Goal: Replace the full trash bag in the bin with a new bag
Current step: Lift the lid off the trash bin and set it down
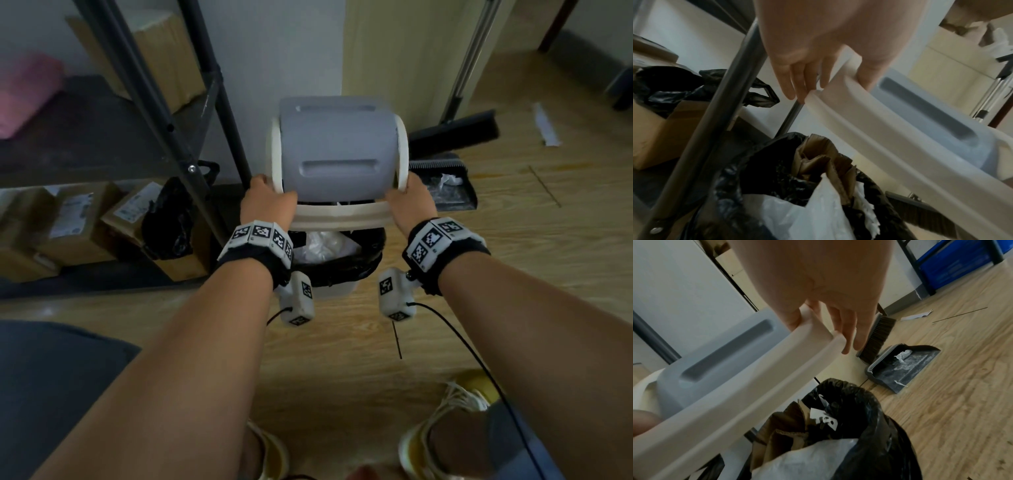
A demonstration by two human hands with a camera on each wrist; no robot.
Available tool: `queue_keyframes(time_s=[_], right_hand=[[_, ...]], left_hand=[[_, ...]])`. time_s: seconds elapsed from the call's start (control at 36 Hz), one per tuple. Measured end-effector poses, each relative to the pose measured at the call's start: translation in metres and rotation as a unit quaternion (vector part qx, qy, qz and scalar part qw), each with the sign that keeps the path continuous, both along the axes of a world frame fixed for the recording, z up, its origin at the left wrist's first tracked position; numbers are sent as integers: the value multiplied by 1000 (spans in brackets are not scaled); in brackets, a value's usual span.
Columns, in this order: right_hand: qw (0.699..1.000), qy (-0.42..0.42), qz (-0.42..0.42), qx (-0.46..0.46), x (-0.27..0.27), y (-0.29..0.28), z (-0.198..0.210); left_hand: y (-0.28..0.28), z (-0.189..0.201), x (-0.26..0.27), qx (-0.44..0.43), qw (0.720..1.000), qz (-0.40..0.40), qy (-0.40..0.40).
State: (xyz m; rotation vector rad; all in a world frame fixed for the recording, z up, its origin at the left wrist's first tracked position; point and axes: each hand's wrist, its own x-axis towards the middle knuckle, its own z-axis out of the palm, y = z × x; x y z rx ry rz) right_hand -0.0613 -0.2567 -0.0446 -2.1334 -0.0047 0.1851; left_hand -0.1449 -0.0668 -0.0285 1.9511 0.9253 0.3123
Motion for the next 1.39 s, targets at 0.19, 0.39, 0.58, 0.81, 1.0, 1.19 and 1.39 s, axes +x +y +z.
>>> queue_keyframes(time_s=[0.19,0.39,0.58,0.81,1.0,1.19,1.39], right_hand=[[999,0,-53,-9,6,-40,0],[984,-6,-156,-84,25,-92,-7],[961,-1,-219,-171,47,-150,-16],[950,45,-270,-153,64,-198,-58],[944,103,-264,-170,71,-208,-104],[938,159,-240,-195,71,-208,-145],[933,207,-216,-199,70,-203,-179]], left_hand=[[-36,0,17,11,999,-49,6],[-89,-7,51,33,991,-124,25],[-143,-24,94,91,974,-196,70],[-192,-54,132,100,958,-252,97],[-207,-99,147,111,946,-260,156],[-211,-145,150,80,931,-271,232],[-212,-176,148,26,922,-269,277]])
